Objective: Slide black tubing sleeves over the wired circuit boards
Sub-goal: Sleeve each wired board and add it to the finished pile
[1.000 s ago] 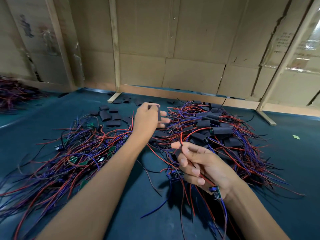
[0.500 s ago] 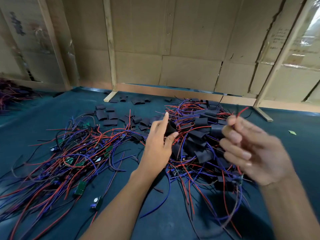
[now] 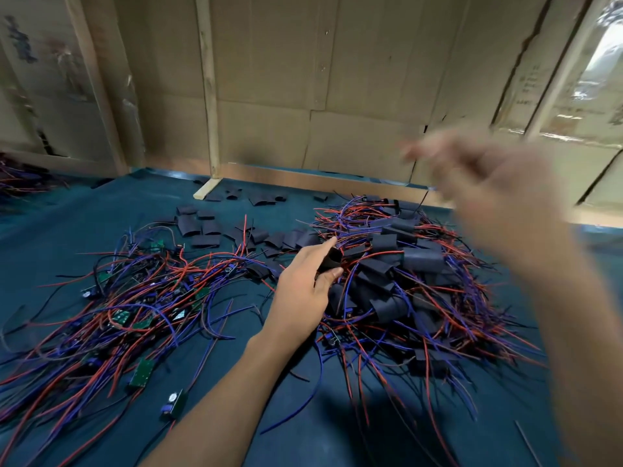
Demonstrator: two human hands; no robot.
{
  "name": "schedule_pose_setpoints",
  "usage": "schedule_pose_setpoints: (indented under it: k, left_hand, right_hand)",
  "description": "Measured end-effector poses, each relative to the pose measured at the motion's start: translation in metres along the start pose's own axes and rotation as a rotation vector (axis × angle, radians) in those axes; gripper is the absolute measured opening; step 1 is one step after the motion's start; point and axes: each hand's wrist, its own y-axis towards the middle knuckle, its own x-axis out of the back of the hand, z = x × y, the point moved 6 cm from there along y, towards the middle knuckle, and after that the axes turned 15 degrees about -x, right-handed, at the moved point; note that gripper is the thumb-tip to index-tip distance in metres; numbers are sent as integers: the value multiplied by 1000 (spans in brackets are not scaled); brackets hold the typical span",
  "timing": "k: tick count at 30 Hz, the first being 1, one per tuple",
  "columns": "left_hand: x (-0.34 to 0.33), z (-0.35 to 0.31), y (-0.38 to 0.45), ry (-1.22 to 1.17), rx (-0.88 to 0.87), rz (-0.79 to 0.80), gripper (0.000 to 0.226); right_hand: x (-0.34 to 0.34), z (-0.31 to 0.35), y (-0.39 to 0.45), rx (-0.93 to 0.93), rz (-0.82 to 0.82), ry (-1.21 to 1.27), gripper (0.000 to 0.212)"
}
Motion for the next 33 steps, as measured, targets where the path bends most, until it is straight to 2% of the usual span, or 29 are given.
schedule_pose_setpoints:
  k: [2, 3, 4, 8, 11, 15, 20, 24, 30, 33]
  left_hand:
    - [2, 2, -1, -24, 17, -21, 50]
    - [3, 4, -1, -42, 29, -39, 50]
    - [5, 5, -3, -59, 43, -55, 50]
    - [7, 6, -3, -63, 14, -7, 48]
    - [7, -3, -2, -9, -153, 41, 50]
    - [4, -21, -2, -34, -317, 90, 51]
    - [10, -26, 0, -72, -350, 76, 48]
    - [10, -30, 0, -116, -368, 85, 45]
    - [7, -38, 1, 50, -493, 157, 57]
    - [7, -41, 2, 81, -498, 153, 58]
  right_hand:
    - [-41, -4, -34, -16, 158, -116, 21]
    - [-58, -14, -58, -36, 160, -187, 19]
    - [-67, -25, -71, -85, 151, -218, 15]
    - [-62, -34, -91, -28, 12, -327, 17]
    - [-52, -39, -94, -45, -72, -284, 19]
    - [-52, -43, -95, -75, -33, -182, 15]
    - [-57, -42, -95, -135, -2, -110, 14]
    - [-56, -42, -95, -185, 7, -151, 16]
    - [-60, -46, -95, -215, 100, -224, 25]
    - [-62, -54, -93, -303, 176, -137, 21]
